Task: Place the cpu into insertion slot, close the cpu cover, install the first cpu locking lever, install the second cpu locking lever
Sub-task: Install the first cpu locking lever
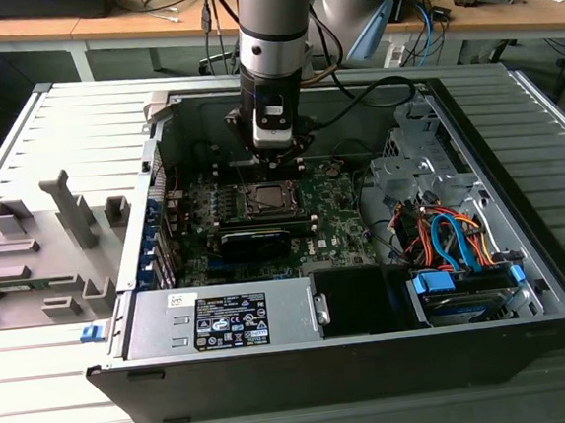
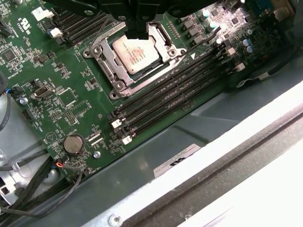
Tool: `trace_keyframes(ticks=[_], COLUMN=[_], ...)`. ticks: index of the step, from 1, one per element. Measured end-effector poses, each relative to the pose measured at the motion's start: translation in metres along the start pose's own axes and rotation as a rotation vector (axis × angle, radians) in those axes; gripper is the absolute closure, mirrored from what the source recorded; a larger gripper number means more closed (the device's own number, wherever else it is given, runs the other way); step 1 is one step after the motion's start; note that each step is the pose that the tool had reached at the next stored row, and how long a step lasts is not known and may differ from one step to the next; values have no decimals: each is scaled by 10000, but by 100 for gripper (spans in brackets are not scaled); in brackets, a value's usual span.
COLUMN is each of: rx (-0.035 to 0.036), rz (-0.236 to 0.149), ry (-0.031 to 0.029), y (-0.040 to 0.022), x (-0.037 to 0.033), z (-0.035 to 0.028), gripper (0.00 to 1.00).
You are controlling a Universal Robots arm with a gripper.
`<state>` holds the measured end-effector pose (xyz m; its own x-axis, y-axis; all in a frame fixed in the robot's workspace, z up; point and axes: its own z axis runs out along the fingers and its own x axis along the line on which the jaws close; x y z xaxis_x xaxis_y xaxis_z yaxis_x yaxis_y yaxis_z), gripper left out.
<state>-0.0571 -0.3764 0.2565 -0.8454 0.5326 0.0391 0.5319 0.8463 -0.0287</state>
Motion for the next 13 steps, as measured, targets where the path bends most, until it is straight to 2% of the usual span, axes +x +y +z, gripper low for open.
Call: trace_keyframes(ticks=[13], rx=[10], rz=[-260], ry=[-8], y=[0], x=[0], z=[0], gripper=[89])
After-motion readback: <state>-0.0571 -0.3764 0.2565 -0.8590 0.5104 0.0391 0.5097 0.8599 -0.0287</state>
